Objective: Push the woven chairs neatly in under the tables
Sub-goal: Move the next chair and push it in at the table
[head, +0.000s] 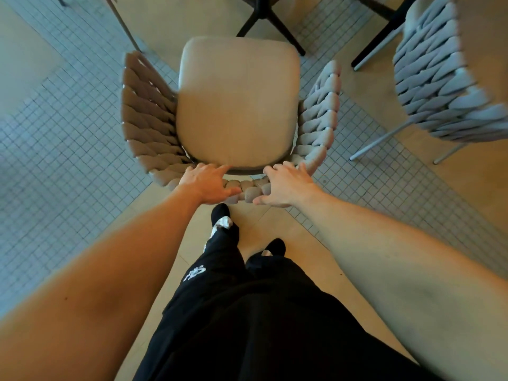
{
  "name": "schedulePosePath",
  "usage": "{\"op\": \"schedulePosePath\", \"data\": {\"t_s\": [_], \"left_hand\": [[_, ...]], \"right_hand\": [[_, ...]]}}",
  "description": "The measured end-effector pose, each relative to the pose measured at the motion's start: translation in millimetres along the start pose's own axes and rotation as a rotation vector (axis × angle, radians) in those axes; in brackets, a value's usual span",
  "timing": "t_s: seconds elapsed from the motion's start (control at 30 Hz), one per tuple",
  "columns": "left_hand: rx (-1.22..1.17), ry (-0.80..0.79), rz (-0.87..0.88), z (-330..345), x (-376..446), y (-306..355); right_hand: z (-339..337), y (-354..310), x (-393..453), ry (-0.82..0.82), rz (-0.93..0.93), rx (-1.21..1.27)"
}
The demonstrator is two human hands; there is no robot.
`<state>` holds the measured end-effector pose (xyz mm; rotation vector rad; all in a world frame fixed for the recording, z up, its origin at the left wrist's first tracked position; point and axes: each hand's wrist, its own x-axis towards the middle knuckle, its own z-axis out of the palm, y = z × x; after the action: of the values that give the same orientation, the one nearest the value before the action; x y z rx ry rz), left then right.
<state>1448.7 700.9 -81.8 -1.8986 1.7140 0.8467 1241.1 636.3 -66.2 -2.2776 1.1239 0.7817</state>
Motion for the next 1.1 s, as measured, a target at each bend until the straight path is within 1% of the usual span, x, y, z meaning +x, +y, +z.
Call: {"op": "schedulePosePath", "data": {"t_s": [0.1, 0.2, 0.3, 0.43, 0.63, 0.87, 1.1], "left_hand": [[0.055, -0.073, 0.008, 5.5, 4.5, -27.2], [0.189, -0.148, 0.069, 17.1, 7.7, -49.7], [0.286, -0.200, 0.080, 26.1, 10.7, -64.5], [0.287, -0.174, 0.133, 18.8, 16.6, -73.7], [0.301, -0.163, 0.220, 7.4, 17.6, -75.5], [0.273, -0.132, 0.229, -5.9, 27.0, -75.5], [0.267, -0.063, 0.235, -34.0, 60.4, -53.8]], "right_hand": [[1.9, -15.4, 15.6, -0.042, 0.004, -0.004], [6.8, -30.7, 28.7, -0.106, -0.002, 0.011], [14.5, -40.4, 38.4, -0.169, 0.000, 0.036], [18.3, -48.2, 45.6, -0.253, 0.016, 0.047], [13.1, -54.2, 46.9, -0.292, 0.038, -0.023], [-1.1, -48.5, 50.9, -0.262, 0.063, -0.019], [-27.7, -7.2, 71.2, -0.249, 0.099, 0.001]]}}
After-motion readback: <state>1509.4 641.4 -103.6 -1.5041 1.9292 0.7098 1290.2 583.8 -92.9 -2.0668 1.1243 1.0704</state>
